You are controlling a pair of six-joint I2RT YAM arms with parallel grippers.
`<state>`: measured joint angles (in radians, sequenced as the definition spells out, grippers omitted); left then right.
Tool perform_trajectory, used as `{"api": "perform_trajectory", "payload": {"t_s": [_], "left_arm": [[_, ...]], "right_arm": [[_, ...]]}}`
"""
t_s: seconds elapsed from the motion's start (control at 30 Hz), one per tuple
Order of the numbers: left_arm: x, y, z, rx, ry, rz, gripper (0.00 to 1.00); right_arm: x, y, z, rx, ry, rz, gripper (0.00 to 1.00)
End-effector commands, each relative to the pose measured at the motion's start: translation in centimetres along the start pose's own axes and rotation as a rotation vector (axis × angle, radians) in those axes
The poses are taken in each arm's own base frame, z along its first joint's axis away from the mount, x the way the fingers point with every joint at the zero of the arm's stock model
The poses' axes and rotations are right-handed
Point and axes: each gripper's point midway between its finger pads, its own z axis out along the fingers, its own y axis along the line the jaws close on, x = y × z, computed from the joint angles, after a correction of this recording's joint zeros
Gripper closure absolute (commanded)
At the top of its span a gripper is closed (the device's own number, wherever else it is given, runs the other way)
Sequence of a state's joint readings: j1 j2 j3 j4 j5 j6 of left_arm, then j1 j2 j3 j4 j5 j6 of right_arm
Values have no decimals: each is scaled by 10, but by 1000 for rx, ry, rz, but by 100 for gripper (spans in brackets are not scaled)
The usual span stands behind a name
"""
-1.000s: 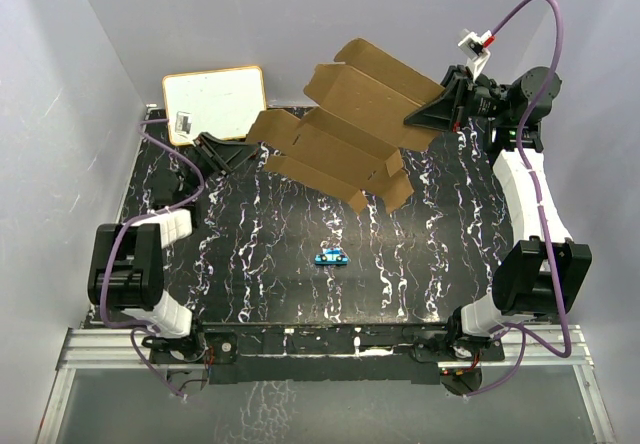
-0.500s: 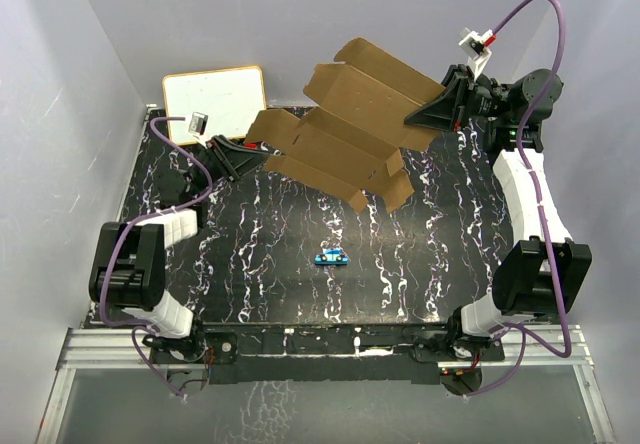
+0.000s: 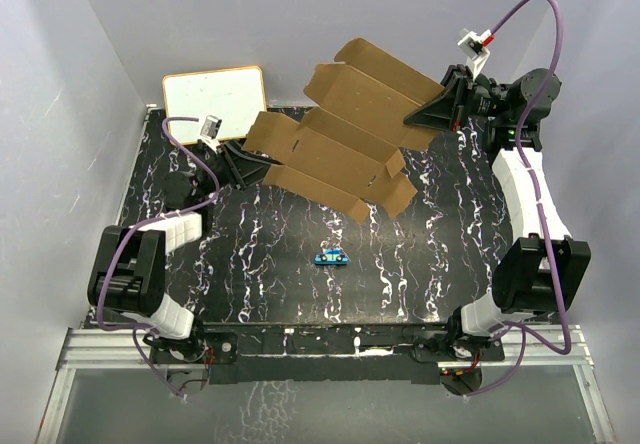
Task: Fold the paper box
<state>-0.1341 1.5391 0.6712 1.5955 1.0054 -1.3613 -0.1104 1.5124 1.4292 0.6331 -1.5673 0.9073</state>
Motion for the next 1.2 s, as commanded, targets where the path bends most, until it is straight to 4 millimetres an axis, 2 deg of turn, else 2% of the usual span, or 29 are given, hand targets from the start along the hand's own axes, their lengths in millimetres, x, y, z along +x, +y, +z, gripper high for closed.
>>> {"api": "perform_trajectory", "payload": {"t_s": [0.0,0.33,0.67,1.17], "left_arm": [[1,-41,0,138,-3,209,47],[3,-51,1,155,11,186,42],[-5,-65,-3,162,-14,203,36],[6,-50,-2,144,6,172,34]], "right_arm": [[-13,6,2,5,-12,-85,92],[-12,3,1,7,-11,-85,92],[-11,-2,-4,23,-17,-82,92],[-11,-1,-3,26,-23,-77,92]]}}
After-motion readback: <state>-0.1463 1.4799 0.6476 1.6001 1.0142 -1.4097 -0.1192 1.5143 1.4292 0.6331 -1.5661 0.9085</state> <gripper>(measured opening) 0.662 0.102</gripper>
